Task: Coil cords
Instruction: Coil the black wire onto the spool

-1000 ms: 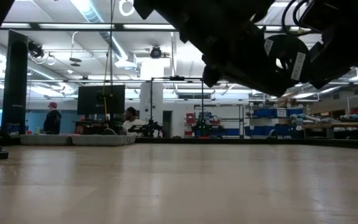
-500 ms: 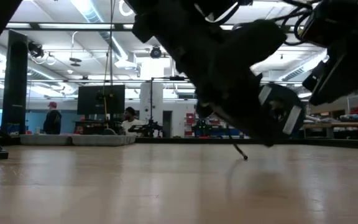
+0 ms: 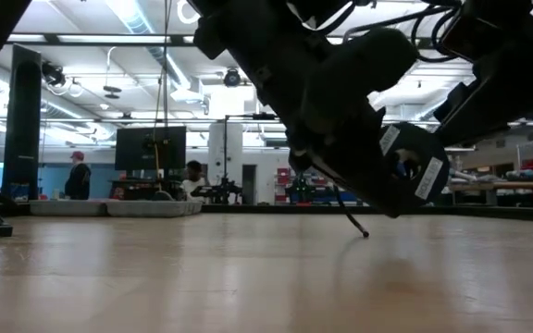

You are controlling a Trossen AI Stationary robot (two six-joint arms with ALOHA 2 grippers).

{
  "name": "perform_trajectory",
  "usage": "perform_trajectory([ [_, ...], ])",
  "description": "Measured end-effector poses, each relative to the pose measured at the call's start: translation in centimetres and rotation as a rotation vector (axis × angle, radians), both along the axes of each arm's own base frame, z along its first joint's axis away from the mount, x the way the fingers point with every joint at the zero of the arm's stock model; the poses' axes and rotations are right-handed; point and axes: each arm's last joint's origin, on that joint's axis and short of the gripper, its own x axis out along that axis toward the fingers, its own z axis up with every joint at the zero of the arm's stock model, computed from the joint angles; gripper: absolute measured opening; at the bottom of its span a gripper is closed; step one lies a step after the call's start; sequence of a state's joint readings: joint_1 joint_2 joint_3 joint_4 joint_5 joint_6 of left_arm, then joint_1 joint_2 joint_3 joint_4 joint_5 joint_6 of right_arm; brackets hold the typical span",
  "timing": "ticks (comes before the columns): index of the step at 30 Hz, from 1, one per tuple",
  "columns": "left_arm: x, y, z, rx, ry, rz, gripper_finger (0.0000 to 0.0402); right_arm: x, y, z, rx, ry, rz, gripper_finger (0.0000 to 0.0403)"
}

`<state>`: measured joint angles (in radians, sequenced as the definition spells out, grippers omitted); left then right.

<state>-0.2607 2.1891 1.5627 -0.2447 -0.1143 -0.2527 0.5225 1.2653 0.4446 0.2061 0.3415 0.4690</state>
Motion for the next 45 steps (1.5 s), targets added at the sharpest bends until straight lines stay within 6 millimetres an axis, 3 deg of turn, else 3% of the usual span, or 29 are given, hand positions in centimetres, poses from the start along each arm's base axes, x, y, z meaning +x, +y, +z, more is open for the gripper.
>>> perform_trajectory([
  [9, 0.0, 0.0, 0.0, 0.005, 0.0, -0.006, 0.0, 1.5, 0.2, -1.0, -0.093, -0.066, 0.016, 0.0089],
  [19, -0.4, 0.0, -0.3, 0.004, 0.048, 0.005, 0.0, 1.4, -0.3, 0.2, -0.118, -0.123, -0.015, 0.0089],
  [45, 0.1, -0.1, 0.2, 0.017, -0.022, 0.005, 0.0, 2.9, -2.1, -0.4, -0.061, -0.116, -0.004, 0.0088],
])
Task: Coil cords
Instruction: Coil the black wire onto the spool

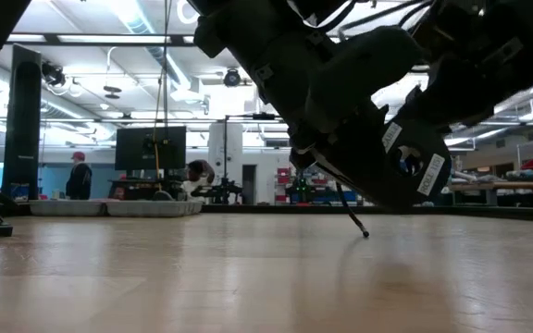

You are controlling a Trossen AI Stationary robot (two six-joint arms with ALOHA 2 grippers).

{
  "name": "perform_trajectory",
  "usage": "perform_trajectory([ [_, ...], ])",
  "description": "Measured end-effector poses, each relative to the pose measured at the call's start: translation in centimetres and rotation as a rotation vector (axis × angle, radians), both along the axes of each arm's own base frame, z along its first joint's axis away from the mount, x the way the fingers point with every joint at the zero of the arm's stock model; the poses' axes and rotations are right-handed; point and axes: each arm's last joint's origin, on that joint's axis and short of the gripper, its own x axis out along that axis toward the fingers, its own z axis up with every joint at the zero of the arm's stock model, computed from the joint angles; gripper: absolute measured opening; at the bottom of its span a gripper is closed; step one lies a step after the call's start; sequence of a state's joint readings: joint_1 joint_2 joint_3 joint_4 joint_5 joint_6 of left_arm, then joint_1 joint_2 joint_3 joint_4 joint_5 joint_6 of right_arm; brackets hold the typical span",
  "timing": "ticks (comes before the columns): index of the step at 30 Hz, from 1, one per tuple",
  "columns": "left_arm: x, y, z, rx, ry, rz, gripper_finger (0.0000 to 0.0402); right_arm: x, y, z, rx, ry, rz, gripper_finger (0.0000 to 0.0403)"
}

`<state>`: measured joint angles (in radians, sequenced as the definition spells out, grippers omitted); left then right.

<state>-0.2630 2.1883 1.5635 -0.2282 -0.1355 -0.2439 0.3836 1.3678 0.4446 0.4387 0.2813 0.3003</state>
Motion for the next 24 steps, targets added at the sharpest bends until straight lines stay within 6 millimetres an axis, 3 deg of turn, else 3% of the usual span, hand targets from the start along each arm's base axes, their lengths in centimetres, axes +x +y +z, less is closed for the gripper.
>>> perform_trajectory([
  [15, -0.3, -0.2, -0.2, 0.009, 0.03, -0.001, 0.0, 1.1, -0.1, -1.9, 0.047, 0.029, -0.003, 0.0083],
  [18, -0.4, -0.2, -0.3, 0.012, 0.037, -0.001, 0.0, 1.2, 0.0, -2.2, 0.051, 0.042, 0.006, 0.0063],
  [21, -0.4, -0.2, -0.3, 0.014, 0.043, -0.001, 0.0, 1.2, 0.1, -2.5, 0.055, 0.055, 0.029, 0.0017],
  [24, -0.5, -0.2, -0.4, 0.029, 0.056, 0.006, 0.0, 1.2, 0.2, -2.6, 0.069, 0.062, 0.047, 0.0008],
])
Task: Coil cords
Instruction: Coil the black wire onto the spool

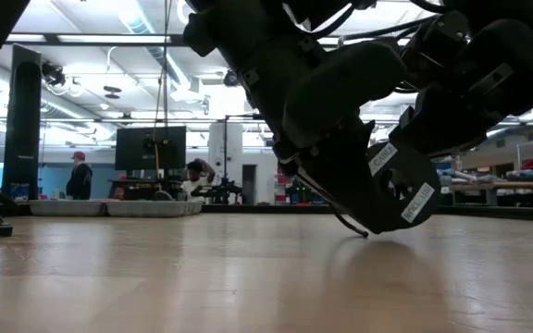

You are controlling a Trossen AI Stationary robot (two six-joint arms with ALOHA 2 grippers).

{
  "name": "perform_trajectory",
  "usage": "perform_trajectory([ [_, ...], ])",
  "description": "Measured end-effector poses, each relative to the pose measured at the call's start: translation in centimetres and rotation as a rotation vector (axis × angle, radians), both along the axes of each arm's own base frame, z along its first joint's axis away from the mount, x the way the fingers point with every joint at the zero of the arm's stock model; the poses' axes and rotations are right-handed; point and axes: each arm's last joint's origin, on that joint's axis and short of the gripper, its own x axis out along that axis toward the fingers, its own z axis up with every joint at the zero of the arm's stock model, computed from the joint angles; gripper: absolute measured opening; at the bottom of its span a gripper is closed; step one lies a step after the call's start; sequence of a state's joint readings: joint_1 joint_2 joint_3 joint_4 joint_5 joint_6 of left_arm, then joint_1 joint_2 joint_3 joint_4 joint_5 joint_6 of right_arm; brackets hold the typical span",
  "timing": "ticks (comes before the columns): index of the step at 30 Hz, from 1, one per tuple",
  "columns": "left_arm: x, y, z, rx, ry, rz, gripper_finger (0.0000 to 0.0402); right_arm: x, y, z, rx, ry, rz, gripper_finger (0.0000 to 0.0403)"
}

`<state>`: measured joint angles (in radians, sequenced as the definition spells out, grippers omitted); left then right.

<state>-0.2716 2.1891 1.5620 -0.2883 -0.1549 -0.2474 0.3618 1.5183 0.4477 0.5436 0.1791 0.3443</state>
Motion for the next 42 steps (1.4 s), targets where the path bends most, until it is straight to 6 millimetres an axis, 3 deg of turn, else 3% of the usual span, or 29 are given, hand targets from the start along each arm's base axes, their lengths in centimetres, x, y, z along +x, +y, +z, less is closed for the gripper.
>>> perform_trajectory([
  [9, -0.2, 0.1, -0.1, -0.036, 0.04, -0.006, 0.0004, -0.1, 0.0, -0.2, -0.012, 0.014, -0.006, 0.0002],
  [26, -1.5, -0.1, 2.9, -0.178, 0.247, 0.001, 0.005, -0.3, 0.3, -0.3, -0.059, 0.007, -0.025, 0.0001],
  [34, -2.1, 0.6, 3.0, -0.012, 0.292, 0.092, 0.0051, -0.9, 1.3, -0.3, -0.151, -0.007, -0.042, 0.0],
  [42, -1.6, 1.0, 3.2, 0.184, 0.218, 0.054, 0.0058, -1.0, 1.5, -0.4, -0.168, -0.004, -0.045, 0.0],
])
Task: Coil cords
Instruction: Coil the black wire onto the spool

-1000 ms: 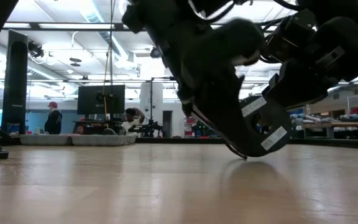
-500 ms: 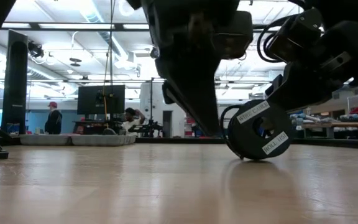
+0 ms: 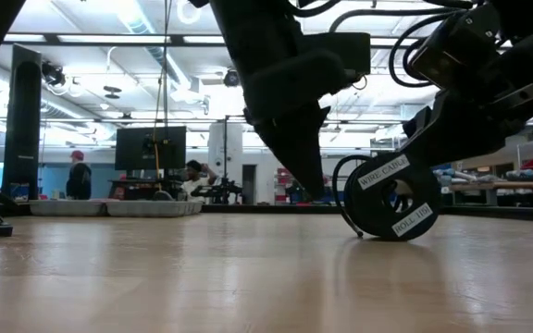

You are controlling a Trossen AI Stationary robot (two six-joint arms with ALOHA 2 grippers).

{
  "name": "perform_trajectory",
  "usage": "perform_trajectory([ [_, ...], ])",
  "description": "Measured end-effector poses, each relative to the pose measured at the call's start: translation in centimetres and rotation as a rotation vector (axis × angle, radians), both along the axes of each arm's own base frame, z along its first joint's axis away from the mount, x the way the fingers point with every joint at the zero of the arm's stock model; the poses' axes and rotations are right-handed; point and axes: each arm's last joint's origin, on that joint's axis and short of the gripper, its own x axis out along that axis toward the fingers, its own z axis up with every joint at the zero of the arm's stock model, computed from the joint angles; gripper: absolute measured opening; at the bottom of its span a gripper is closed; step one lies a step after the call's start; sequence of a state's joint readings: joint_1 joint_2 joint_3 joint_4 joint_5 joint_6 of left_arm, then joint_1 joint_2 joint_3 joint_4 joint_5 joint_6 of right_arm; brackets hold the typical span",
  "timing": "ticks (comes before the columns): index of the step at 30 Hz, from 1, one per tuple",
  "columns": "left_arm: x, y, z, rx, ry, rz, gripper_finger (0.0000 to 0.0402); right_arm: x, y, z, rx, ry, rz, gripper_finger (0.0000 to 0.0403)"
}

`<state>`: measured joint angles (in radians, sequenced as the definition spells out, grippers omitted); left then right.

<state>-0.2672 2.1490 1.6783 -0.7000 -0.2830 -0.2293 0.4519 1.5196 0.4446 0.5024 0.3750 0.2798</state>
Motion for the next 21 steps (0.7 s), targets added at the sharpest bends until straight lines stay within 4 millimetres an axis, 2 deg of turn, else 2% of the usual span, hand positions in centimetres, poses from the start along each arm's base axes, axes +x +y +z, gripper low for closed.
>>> perform_trajectory([
  [10, 0.38, 0.36, 0.16, 0.096, -0.031, -0.047, 0.0125, 0.0, 0.01, 0.0, 0.003, 0.002, 0.005, 0.0],
  [18, 0.99, 0.23, 0.45, 0.111, -0.09, -0.096, 0.0126, 0.0, 0.02, 0.0, 0.007, 0.003, 0.005, 0.0],
  [21, 0.85, 0.23, 0.36, 0.1, -0.074, -0.096, 0.0104, 0.0, 0.0, 0.0, 0.007, 0.002, -0.001, 0.0],
])
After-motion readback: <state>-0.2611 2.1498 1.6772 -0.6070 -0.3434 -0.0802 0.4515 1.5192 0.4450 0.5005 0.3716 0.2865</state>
